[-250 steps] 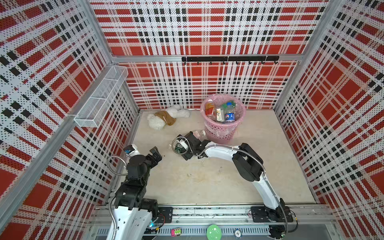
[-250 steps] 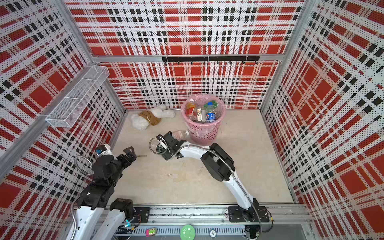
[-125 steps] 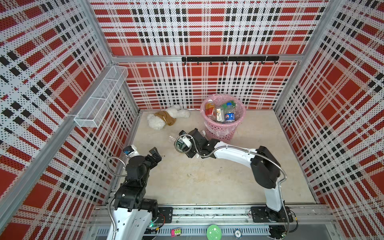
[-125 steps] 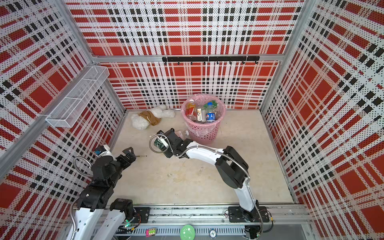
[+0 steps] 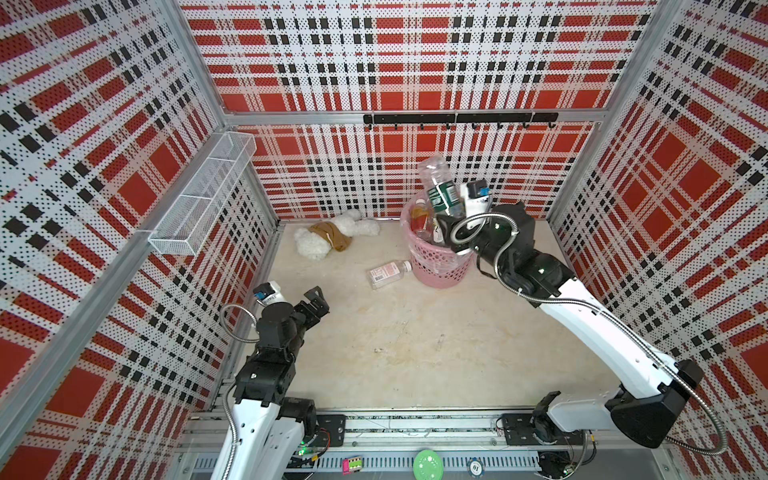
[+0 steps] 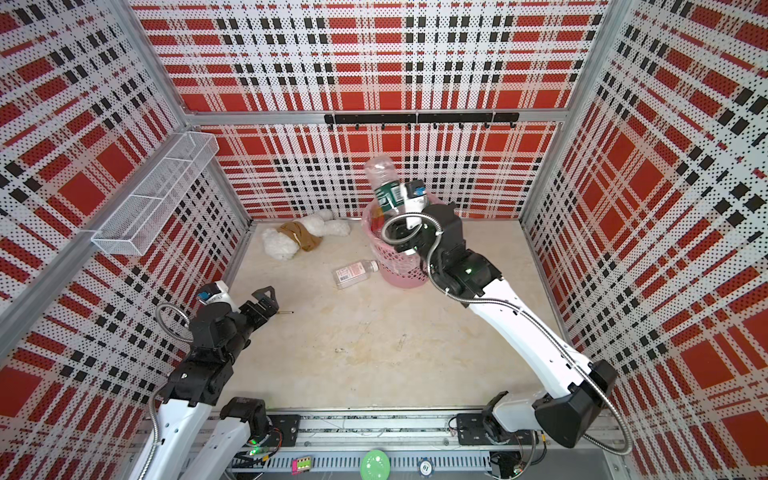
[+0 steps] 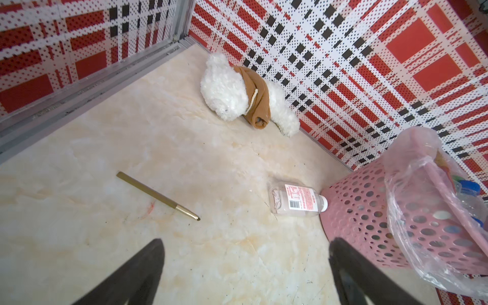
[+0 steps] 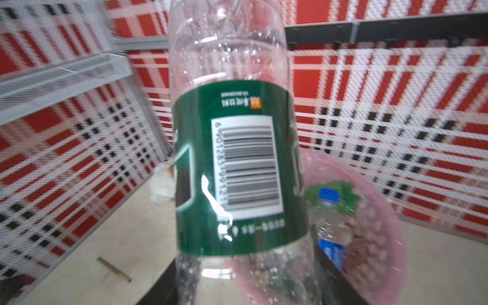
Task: Throw the plastic bottles in the bin
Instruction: Pick up the plastic bottle from the center of the table, then throw the plastic bottle into the trash bin.
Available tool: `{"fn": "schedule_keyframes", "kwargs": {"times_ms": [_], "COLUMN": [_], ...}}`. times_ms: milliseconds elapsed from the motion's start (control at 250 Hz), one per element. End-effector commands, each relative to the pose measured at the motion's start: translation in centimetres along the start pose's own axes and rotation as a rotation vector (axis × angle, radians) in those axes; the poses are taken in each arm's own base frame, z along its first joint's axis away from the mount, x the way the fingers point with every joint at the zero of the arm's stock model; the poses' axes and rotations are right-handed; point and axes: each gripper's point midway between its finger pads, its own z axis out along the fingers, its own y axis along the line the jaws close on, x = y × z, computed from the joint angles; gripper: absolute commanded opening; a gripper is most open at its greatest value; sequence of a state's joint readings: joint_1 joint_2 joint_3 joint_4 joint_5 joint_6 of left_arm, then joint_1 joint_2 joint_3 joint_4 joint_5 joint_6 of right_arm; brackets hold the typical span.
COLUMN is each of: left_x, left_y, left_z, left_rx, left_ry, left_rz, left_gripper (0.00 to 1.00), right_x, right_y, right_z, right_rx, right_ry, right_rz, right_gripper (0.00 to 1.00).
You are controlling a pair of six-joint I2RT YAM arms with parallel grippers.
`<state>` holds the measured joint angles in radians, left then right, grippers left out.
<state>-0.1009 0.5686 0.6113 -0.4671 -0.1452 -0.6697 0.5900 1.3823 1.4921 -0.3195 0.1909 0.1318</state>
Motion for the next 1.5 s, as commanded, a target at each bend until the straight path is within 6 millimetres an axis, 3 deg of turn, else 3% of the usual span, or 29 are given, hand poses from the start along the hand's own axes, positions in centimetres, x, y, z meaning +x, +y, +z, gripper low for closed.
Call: {"fn": "schedule_keyframes", "kwargs": {"times_ms": [0,612,644,740,876,968,1072,1160,1276,1400,1497], "left_x": [-0.6,0.0,-0.1,0.0,0.5,0.9,1.5,2.2,3.4,5.3,7.3], "left_y": [-1.0,-2.0,-2.2,-2.5,-2.5,-2.8,-3.6,-4.4,-6.4,-8.7,-10.2], "left_z": [0.3,1.6,1.6,2.0,2.8,3.5,4.5,5.4,6.5,7.9,9.3], "left_rx": [0.05,0.064,0.07,0.081,0.069,0.077,0.102,0.12,0.148,0.161,0.142], "left_ry": [-0.018,0.054,0.056,0.065,0.103,0.132,0.175,0.216,0.257,0.312,0.364], "left_rz": [-0.024,0.018,0.019,0.023,0.037,0.047,0.066,0.099,0.204,0.391,0.58], "left_gripper": [0.99,0.99,0.99,0.99,0.99,0.99,0.99,0.99,0.99,0.99,0.99], "right_x": [0.7,1.8,2.0,1.9,-1.6,-4.3,-5.5,-4.4,-0.6,4.4,6.6], "right_y": [-2.4,-4.9,-5.0,-4.8,-5.3,-5.5,-5.9,-6.6,-7.5,-9.0,-9.6], "right_z": [1.6,9.9,10.3,10.7,7.8,4.3,0.2,-2.7,-5.9,-8.1,-9.2], "right_rx": [0.09,0.138,0.136,0.129,0.154,0.163,0.172,0.186,0.189,0.229,0.236], "right_ry": [0.033,0.091,0.105,0.124,0.037,-0.048,-0.12,-0.156,-0.174,-0.115,-0.067], "right_rz": [0.015,-0.004,-0.006,-0.034,-0.05,-0.044,-0.021,0.015,0.085,0.161,0.173], "right_gripper": [0.58,0.6,0.65,1.0,1.0,1.0,1.0,1.0,1.0,1.0,1.0]}}
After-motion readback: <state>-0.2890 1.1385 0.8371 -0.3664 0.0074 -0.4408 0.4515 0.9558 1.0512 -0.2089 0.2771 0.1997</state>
